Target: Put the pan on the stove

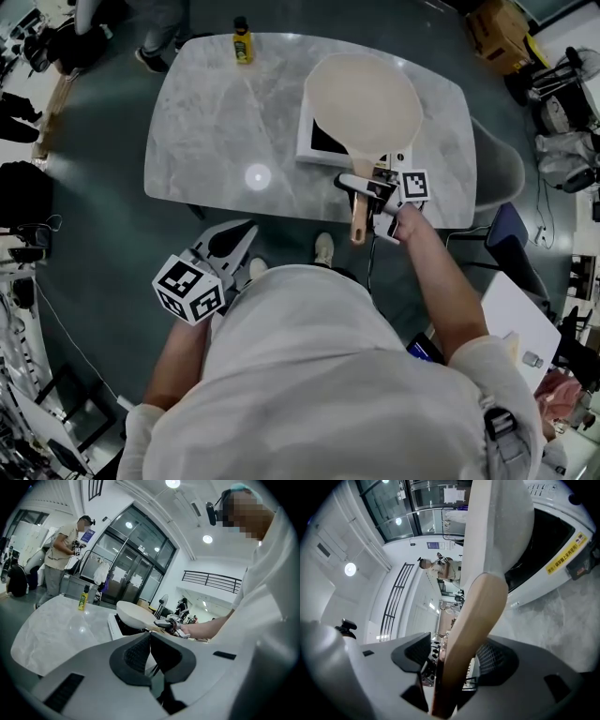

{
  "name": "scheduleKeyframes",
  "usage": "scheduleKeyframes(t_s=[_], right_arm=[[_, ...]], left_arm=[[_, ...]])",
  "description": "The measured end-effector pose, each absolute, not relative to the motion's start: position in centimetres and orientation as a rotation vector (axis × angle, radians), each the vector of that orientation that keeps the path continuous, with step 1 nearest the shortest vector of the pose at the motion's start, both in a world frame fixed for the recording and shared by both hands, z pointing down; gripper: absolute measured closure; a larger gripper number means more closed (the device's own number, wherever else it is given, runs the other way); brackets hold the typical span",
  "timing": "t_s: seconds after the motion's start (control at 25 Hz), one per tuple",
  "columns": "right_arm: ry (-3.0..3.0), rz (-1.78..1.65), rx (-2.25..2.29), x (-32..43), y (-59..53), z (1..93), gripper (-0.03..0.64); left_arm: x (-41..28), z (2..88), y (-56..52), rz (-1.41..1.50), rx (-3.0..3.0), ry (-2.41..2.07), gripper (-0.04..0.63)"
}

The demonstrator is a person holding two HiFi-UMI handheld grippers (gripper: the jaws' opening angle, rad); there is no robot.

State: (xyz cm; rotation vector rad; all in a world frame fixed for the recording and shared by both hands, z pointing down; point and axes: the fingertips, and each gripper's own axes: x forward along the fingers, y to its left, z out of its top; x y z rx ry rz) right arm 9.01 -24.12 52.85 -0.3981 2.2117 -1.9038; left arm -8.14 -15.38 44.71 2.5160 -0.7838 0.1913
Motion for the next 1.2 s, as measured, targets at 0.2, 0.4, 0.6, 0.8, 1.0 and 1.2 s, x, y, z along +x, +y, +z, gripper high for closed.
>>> scheduleKeyframes(t_s=[0.2, 0.4, 0.6, 0.8, 1.0, 1.2], right_arm=[[2.184, -1.89, -0.43, 9.7, -23.7, 52.8, 0.3], [2.141, -1.865, -0.511, 11.3, -22.8, 53.0, 0.282], [2.104, -1.824, -0.602, 12.7, -21.1, 52.5, 0.272], [2.059, -1.764, -0.69, 14.1, -18.4, 51.9, 0.268], [1.999, -1.701, -0.811, 16.4, -14.1, 51.7, 0.256], [1.991, -1.615, -1.08, 18.9, -8.4, 52.9, 0.335]], left_arm=[[-8.3, 44.7, -15.7, 0.195, 2.526, -0.757, 0.577], [-8.5, 44.7, -15.6, 0.194, 2.538, -0.714, 0.577], [-9.1, 44.7, -15.1, 0.204, 2.552, -0.652, 0.577], [-9.7, 45.2, -14.3, 0.228, 2.568, -0.574, 0.577], [-9.9, 46.3, -13.2, 0.257, 2.573, -0.486, 0.577], [-9.3, 47.4, -11.8, 0.306, 2.569, -0.392, 0.577]])
